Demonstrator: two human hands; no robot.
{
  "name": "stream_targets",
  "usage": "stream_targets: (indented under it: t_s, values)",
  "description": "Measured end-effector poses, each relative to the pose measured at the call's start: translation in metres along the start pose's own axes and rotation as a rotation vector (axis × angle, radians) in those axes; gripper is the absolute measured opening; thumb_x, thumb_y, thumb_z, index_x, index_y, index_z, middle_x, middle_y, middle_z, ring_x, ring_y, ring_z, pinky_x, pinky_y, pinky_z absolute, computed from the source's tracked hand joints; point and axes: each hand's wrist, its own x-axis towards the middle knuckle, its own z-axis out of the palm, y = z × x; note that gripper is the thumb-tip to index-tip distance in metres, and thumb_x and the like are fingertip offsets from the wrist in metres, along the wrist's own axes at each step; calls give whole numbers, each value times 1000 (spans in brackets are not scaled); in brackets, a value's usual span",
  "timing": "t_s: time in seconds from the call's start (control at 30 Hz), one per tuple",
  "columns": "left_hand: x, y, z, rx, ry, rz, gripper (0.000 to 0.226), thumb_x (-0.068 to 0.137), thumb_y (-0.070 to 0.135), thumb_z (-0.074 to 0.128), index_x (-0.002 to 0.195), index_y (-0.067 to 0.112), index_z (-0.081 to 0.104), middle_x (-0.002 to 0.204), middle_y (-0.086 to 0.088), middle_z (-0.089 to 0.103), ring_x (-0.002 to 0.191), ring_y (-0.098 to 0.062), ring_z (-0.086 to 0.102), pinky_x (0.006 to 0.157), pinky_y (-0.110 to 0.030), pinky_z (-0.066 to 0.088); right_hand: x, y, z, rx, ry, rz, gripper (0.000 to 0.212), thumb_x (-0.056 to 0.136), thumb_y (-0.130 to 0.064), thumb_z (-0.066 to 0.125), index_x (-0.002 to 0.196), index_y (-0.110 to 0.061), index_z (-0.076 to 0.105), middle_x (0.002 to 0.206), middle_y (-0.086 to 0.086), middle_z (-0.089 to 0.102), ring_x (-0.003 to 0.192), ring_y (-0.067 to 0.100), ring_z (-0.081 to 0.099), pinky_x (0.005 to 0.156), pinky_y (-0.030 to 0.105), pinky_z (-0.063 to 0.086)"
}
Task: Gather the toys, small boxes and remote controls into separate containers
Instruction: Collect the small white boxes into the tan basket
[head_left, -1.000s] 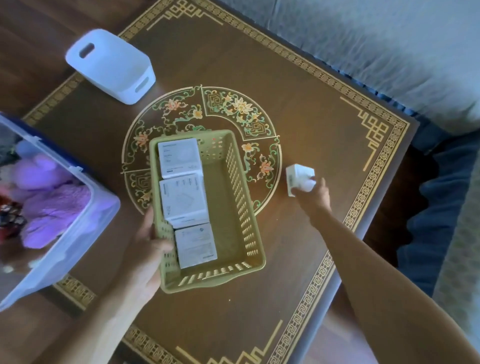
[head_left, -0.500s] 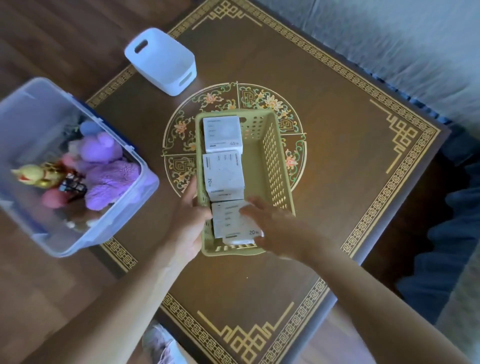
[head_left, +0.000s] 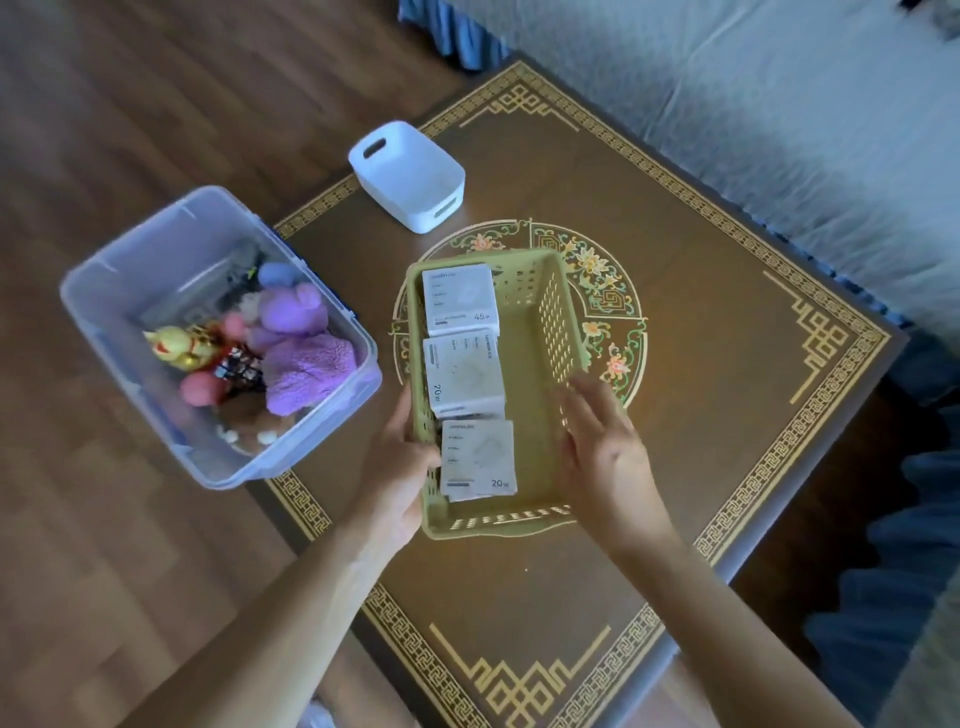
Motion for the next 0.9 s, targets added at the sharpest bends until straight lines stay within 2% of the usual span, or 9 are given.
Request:
stream_targets:
  t_s: [0.07, 0.17, 0.27, 0.33, 0.43, 0.5, 0.67, 0.8, 0.9]
  values:
    - [-11, 10, -10, 10, -6, 19, 94, 66, -32, 31, 120, 41, 58, 110, -3, 70, 100, -18, 67, 67, -32, 55, 7, -11, -9, -20, 75, 33, 62, 67, 21, 54, 125, 2, 55, 120, 21, 55, 104, 39, 56, 89, 38, 48]
    - [-32, 26, -36, 20, 2, 45, 100, 66, -32, 32, 130, 42, 51, 117, -6, 66, 110, -25, 62, 76, -38, 54, 12, -43, -21, 91, -96, 258, 64, 81, 8, 52, 143, -4, 37, 133, 18, 50, 122, 37, 47, 97, 38, 40]
    - [-61, 48, -65, -31, 10, 54, 99, 65, -33, 32, 129, 39, 54, 114, -10, 67, 105, -28, 62, 75, -40, 53, 12, -87, -32, 203, -354, 462, 47, 90, -7, 46, 136, -12, 38, 99, 9, 60, 89, 28, 61, 67, 29, 43]
    - [-83, 62, -86, -35, 20, 54, 97, 65, -32, 32, 126, 40, 56, 115, -12, 67, 105, -29, 62, 83, -44, 50, 6, -120, -35, 220, -412, 503, 32, 90, -8, 43, 122, -15, 46, 92, 4, 56, 78, 22, 54, 62, 27, 40]
    - [-123, 85, -126, -76, 10, 69, 93, 66, -32, 30, 113, 41, 63, 109, -8, 70, 103, -26, 65, 85, -45, 51, -9, -178, -35, 238, -427, 505, 41, 86, -2, 36, 124, -13, 47, 103, 8, 62, 82, 24, 56, 62, 30, 44]
    - [-146, 97, -153, -84, -10, 63, 93, 67, -33, 28, 121, 36, 60, 100, -4, 72, 98, -22, 65, 77, -42, 51, -19, -214, -33, 229, -422, 489, 39, 86, 0, 35, 121, -11, 47, 105, 10, 62, 86, 27, 58, 65, 32, 46]
    - [-223, 127, -244, -94, 6, 26, 88, 71, -30, 28, 120, 37, 58, 114, -14, 65, 107, -30, 61, 85, -47, 51, -56, -324, -26, 301, -429, 442, 22, 89, -4, 39, 100, -22, 45, 83, -5, 56, 71, 11, 54, 55, 19, 41]
    - [-276, 148, -300, -75, 84, -23, 89, 75, -29, 26, 115, 44, 55, 106, -9, 67, 100, -25, 61, 76, -41, 52, -77, -384, -2, 339, -475, 365, 39, 81, -15, 47, 118, -23, 55, 109, 0, 67, 98, 19, 65, 83, 34, 56]
    - [-313, 154, -350, -66, 174, -29, 87, 75, -29, 27, 117, 42, 57, 105, -6, 67, 95, -22, 61, 69, -37, 50, -95, -445, 12, 395, -500, 281, 26, 80, -11, 57, 103, -20, 65, 96, -4, 70, 90, 14, 66, 79, 29, 56]
